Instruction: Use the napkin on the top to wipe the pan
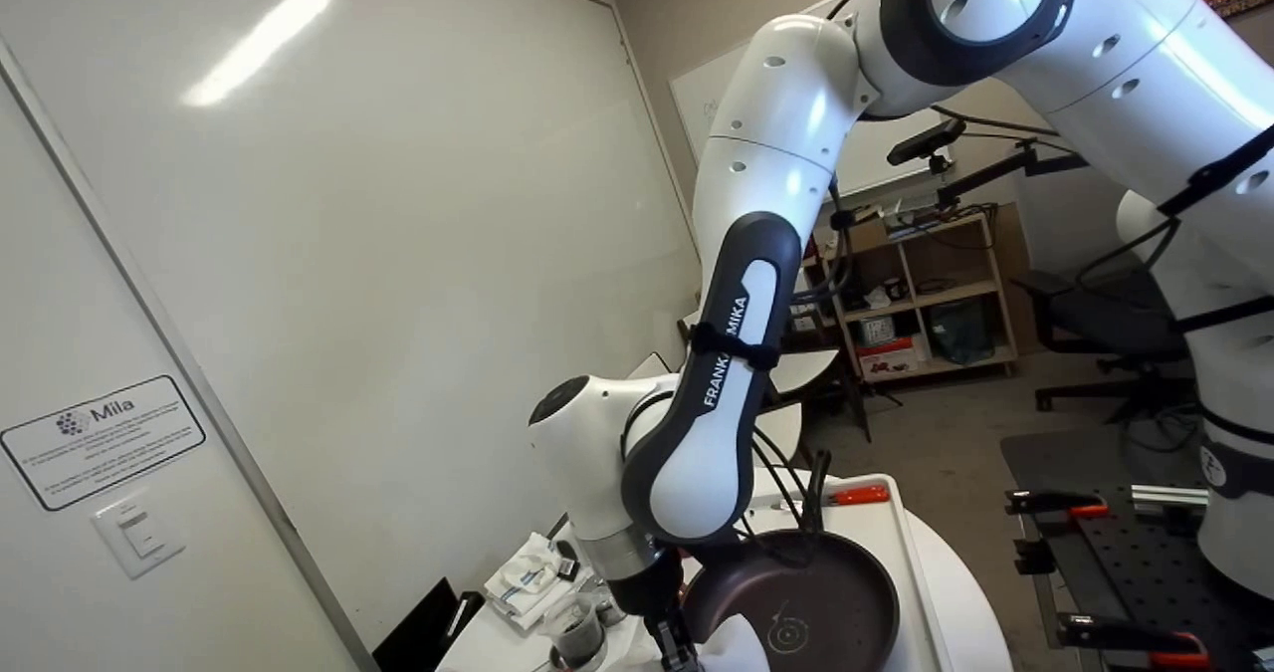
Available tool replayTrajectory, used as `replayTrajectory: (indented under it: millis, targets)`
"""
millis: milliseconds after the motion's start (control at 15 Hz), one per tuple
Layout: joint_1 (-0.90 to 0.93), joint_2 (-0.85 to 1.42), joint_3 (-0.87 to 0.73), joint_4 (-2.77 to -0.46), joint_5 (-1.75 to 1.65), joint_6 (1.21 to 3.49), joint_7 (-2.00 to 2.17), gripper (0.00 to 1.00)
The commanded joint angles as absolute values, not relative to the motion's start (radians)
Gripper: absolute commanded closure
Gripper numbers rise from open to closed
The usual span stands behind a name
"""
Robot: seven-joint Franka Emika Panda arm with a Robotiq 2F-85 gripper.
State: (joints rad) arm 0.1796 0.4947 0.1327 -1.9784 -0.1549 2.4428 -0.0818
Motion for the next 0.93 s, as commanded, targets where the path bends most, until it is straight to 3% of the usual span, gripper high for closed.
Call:
replayTrajectory:
  millis: [0,867]
  targets:
    - [0.193,0.575,0.134,-1.831,-0.155,2.353,-0.104,0.96]
    - [0.155,0.894,0.168,-1.498,-0.086,2.275,-0.202,0.96]
